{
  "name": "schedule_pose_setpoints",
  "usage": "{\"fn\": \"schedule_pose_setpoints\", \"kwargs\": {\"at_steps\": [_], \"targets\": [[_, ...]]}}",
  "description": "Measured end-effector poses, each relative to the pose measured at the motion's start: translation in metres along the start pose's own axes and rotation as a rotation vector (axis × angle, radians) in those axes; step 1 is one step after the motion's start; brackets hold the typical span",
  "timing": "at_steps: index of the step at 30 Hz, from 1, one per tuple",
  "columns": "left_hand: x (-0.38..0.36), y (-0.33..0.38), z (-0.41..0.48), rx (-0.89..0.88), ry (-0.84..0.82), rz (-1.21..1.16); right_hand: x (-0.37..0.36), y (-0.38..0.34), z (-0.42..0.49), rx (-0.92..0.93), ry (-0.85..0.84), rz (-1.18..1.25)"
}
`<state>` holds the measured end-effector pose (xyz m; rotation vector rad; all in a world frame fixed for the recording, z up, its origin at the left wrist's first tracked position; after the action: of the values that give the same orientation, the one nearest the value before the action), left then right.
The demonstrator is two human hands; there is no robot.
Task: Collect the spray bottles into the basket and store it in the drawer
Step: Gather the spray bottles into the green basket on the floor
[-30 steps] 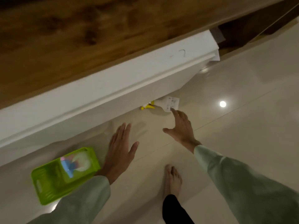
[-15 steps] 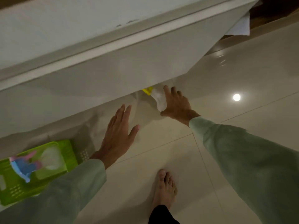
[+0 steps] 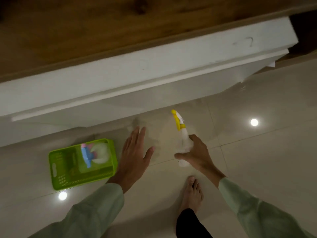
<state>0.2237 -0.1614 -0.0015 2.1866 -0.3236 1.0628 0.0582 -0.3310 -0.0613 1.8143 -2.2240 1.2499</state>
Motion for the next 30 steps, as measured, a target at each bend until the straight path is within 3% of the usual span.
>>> {"fn": "schedule_pose_setpoints", "kwargs": {"at_steps": [9,14,25,30], "targets": [[0.122,-0.121,-0.116,0.084,0.167,-0.116,-0.106,-0.121,-0.142,-0.036,-0.009,0.556],[0.165,-0.207,-0.159,0.152,0.172,-0.139,-0.192,-0.18,-0.187,-0.106,-0.147,0.794],[0.217,-0.326,-0.171,0.136,0.163,-0.098,-0.328,-0.27,-0.195,-0.1,-0.194,0.92],[0.21,-0.346,-0.167,0.163,0.169,-0.106,-0.363,-0.257,-0.164,-0.181,-0.057,0.896]]}}
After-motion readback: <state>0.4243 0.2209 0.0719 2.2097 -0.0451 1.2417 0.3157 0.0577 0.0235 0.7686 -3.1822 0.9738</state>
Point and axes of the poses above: each hand's wrist, its own z-axis towards the middle knuckle, its own x-axis out of the back of the hand, y = z × x, the point moved 6 cm from there along z, towards the middle knuckle, and after that the axes turned 4 degrees about z, right-handed, at the moved point
